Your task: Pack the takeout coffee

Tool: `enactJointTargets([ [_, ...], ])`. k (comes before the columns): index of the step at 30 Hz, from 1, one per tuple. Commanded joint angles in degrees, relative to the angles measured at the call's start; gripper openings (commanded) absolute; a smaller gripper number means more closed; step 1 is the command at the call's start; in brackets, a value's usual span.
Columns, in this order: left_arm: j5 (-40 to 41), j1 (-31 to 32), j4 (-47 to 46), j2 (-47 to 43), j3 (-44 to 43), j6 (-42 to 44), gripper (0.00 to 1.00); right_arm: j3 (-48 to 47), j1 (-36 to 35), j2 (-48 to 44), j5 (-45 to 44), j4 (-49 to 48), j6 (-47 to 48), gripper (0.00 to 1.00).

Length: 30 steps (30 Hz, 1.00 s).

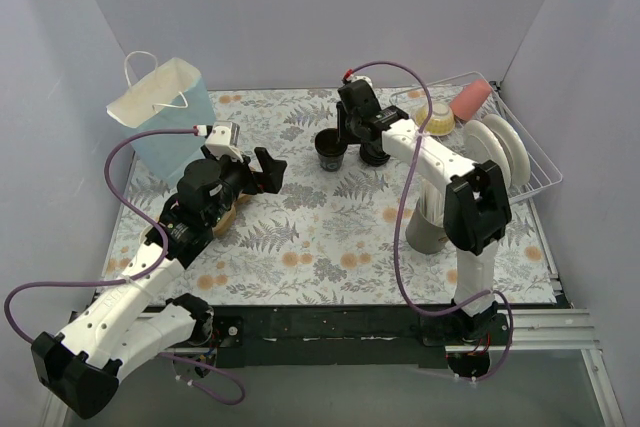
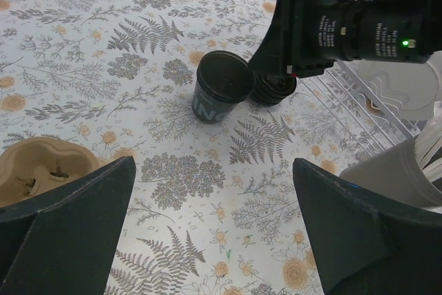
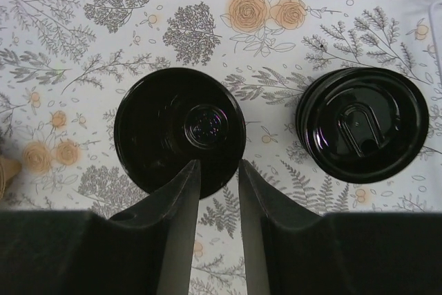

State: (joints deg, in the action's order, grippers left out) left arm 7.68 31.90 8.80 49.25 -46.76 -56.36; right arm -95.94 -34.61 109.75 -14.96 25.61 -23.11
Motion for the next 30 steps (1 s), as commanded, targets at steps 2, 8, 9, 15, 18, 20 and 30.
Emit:
enactJointTargets([
  [2, -0.3, 0.18, -0.45, -1.27, -0.87, 0.46, 0.98, -6.98, 0.16, 4.15, -2.79, 1.55, -1.94, 0.34],
  [8, -1.09, 0.18, -0.53, -1.09, -1.05, 0.55, 0.98, -8.47, 0.16, 6.26, -4.9, 3.04, -1.67, 0.33],
  [9, -1.26, 0.18, -0.45, -1.09, -1.05, 0.55, 0.98, -8.56, 0.16, 6.52, -4.99, 3.22, -1.5, 0.33],
  [15, -1.62, 0.18, -0.53, -0.74, -1.14, 0.63, 0.98, -9.35, 0.42, 7.4, -4.64, 3.13, -0.53, 0.32],
  [18, -1.71, 0.18, -0.45, -0.56, -1.14, 0.72, 0.98, -9.97, 0.86, 8.45, -4.2, 3.66, -0.79, 0.3],
  [20, -1.62, 0.18, -0.45, -0.65, -1.14, 0.72, 0.98, -10.06, 0.95, 8.81, -3.67, 3.92, -0.97, 0.29],
  [30, -2.41, 0.18, -0.54, -0.21, -1.14, 0.72, 0.98, -9.97, 1.12, 9.25, -3.76, 4.45, -0.88, 0.23],
])
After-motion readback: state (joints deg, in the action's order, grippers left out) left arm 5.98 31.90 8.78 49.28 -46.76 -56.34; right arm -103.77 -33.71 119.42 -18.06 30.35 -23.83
